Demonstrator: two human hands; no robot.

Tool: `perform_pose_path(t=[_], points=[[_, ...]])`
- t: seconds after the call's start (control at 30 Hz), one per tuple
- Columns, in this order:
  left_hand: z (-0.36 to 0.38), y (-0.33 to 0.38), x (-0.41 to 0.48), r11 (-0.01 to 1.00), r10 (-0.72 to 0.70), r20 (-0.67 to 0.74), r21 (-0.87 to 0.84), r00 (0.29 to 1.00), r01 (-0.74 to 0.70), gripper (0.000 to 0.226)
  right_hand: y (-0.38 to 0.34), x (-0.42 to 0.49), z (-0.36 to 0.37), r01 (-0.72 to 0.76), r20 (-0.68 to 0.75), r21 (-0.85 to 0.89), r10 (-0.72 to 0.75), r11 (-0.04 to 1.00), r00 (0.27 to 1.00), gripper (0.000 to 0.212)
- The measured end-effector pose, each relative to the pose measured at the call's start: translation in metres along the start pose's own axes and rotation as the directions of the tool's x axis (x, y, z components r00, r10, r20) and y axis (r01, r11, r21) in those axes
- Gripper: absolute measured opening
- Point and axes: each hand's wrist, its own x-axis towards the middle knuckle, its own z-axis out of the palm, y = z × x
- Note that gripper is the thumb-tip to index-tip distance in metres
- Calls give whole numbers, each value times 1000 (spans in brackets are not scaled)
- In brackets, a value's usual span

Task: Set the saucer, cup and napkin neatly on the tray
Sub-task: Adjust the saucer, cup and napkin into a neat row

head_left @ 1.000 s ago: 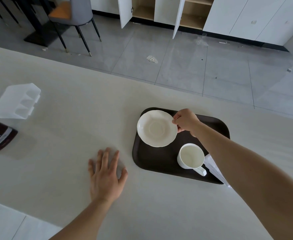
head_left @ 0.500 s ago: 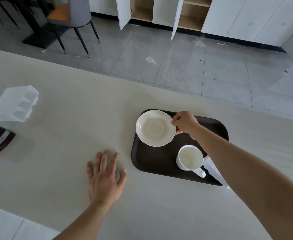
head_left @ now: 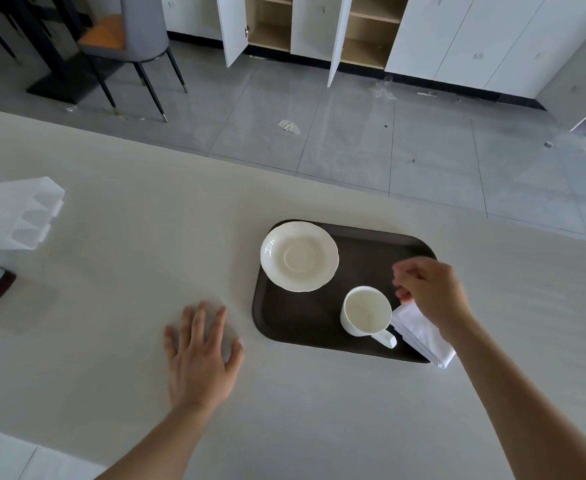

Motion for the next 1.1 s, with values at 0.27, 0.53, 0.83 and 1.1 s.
perform_pose_path(t=[0.27, 0.53, 0.83, 1.1], points=[[3, -1, 1, 1000, -1, -11, 4, 1000, 2, 66, 36, -69, 1, -37, 140, -138, 56, 990, 988, 8], [2, 0, -1, 1000, -10, -6, -15, 1000, 10, 66, 45, -70, 24, 178, 12, -298, -183, 938, 983, 9], [-1, 1, -1, 1000, -10, 1, -20, 1000, 10, 68, 44, -56, 33, 128, -182, -240, -174, 962, 968, 17], [-2, 2, -1, 1000, -9, 11, -12, 1000, 9, 69, 30, -35, 46, 47, -223, -195, -91, 980, 971, 22]])
